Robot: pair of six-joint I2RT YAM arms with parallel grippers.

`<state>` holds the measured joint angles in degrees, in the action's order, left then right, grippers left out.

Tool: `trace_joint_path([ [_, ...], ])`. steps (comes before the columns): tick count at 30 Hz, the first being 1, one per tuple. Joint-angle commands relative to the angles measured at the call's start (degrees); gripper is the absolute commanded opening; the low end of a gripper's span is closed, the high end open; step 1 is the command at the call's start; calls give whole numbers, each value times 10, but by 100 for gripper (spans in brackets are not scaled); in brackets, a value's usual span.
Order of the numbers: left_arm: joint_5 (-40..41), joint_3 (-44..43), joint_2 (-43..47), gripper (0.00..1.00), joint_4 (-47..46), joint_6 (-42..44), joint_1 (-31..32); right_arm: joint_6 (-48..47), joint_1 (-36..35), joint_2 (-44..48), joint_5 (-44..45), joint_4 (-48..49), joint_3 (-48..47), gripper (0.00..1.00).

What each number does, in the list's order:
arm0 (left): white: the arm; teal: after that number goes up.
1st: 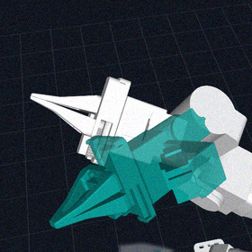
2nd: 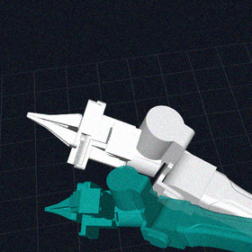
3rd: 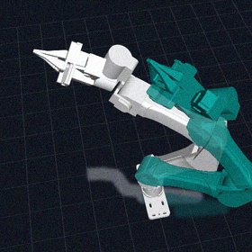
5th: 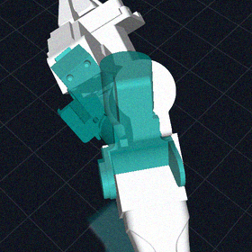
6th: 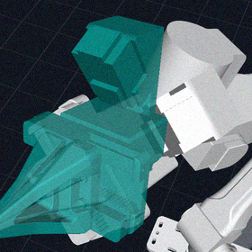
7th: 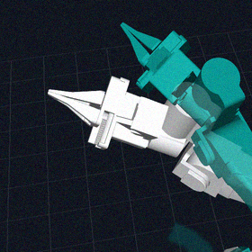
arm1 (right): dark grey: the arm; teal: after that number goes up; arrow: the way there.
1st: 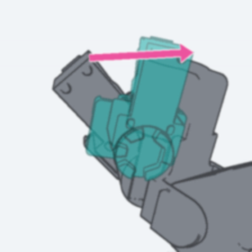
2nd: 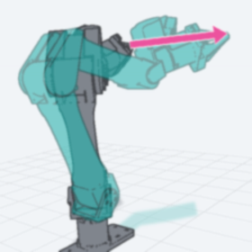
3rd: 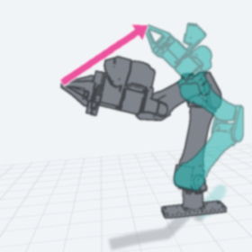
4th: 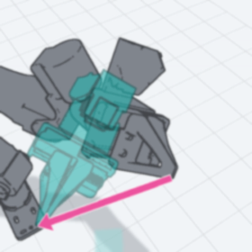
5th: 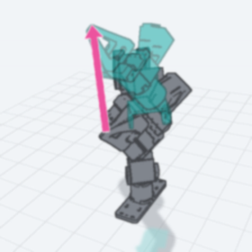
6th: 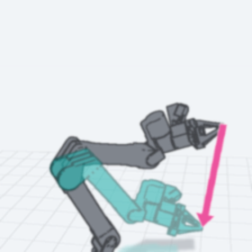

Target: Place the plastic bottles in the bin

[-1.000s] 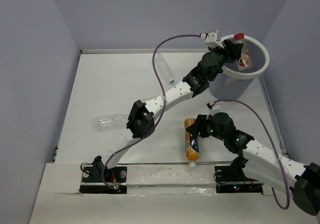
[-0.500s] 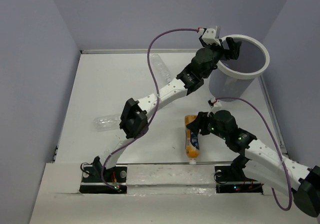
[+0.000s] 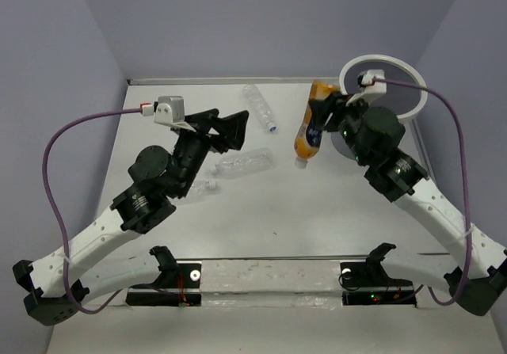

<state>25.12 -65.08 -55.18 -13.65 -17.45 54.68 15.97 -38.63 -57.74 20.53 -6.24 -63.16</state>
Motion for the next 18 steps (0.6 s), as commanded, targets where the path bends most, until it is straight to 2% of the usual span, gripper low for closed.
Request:
trace_joint_path([
  [1,27,122,77,99,189,-57,1,-110,103,-95,118,55,-171,37],
  [7,-36,222,191,99,280,-92,0,-135,252,-211,141,56,-336,37],
  [11,-48,244,240,99,298,-96,0,-153,287,-257,157,56,-353,37],
  [14,-46,237,255,99,313,-75,0,-174,303,-270,155,103,-316,38],
  [17,-45,237,261,99,325,-58,0,-182,320,-280,161,132,-270,48],
  [18,-40,239,263,99,324,-59,1,-183,327,-281,159,136,-262,62],
])
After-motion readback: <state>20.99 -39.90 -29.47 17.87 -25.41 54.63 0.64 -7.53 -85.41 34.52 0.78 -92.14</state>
